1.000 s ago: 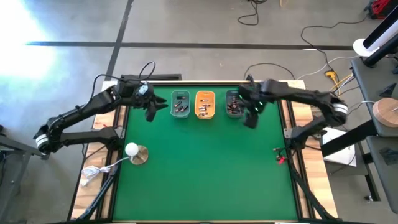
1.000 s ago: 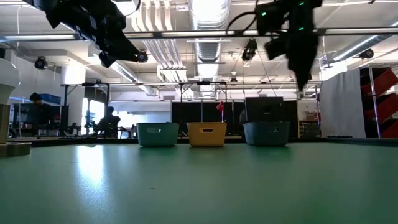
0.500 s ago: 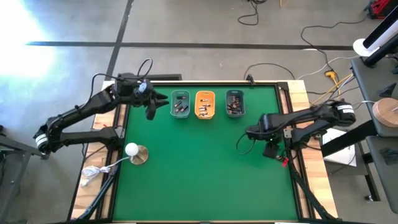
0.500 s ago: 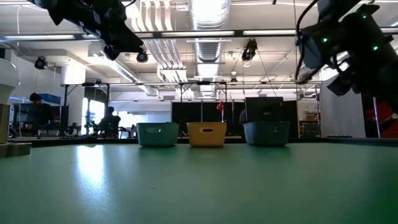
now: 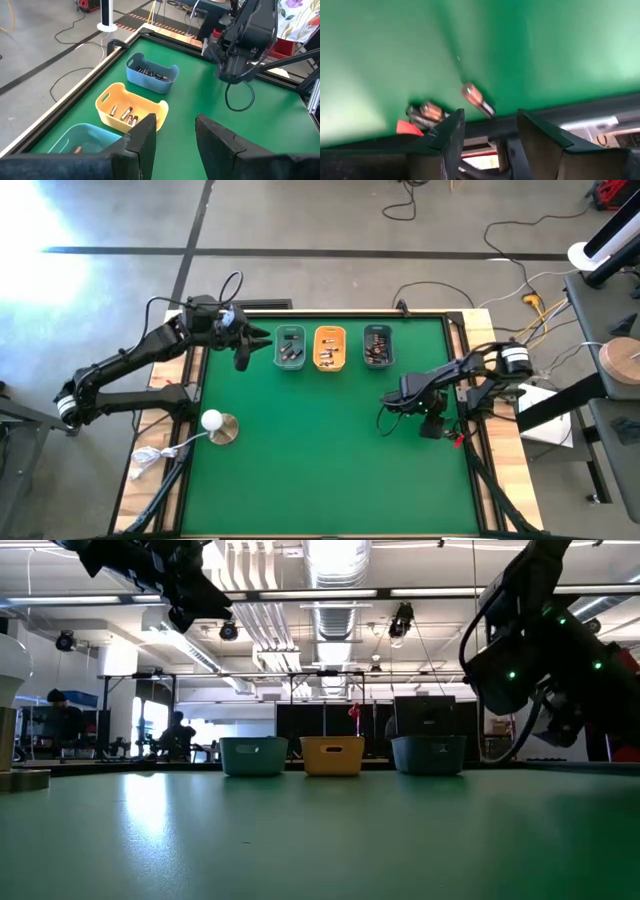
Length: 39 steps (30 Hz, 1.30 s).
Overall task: Sort batteries
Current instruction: Put the small brown battery into the gray bin
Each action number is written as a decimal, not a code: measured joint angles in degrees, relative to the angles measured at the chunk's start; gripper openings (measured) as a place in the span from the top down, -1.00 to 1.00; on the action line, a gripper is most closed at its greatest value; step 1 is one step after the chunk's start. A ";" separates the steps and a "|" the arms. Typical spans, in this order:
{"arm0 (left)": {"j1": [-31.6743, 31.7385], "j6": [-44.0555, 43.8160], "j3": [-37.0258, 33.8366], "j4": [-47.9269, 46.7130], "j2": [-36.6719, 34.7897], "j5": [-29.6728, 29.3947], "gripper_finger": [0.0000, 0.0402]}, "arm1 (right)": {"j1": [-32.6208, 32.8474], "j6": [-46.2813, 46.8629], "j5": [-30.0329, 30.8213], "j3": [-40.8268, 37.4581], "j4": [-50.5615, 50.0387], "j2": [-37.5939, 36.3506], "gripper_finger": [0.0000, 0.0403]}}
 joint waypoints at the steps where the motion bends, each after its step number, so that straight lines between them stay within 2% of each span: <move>1: 0.00 0.00 0.00 0.02 0.00 0.00 0.42 | 0.00 -0.21 -0.17 0.00 0.95 0.66 0.14; 9: 0.00 -0.02 0.00 0.02 0.00 0.00 0.42 | -0.02 -1.98 -1.72 0.04 4.30 6.32 0.24; 18: 0.02 0.00 -0.02 0.30 0.00 0.00 0.42 | -0.04 -4.47 -1.94 -0.55 4.19 9.81 0.53; 25: 0.02 -0.28 -0.02 0.60 0.00 0.00 0.42 | -0.02 -3.70 -1.07 1.29 4.08 9.58 0.76; 29: 0.02 -0.49 -0.02 0.61 -0.04 0.00 0.42 | -0.02 -3.56 1.39 6.24 2.03 7.19 0.85; 32: 0.02 -0.93 -0.03 1.55 -0.16 0.00 0.42 | -0.26 -4.51 7.38 12.15 -5.40 4.11 0.86; 34: 0.02 -1.68 -0.04 3.88 -0.16 0.00 0.42 | -1.15 -5.37 11.05 17.08 -6.60 1.62 0.85; 39: -0.32 -4.56 -0.04 13.16 0.17 0.14 0.42 | -7.07 -6.43 14.09 26.97 -1.66 -2.47 0.84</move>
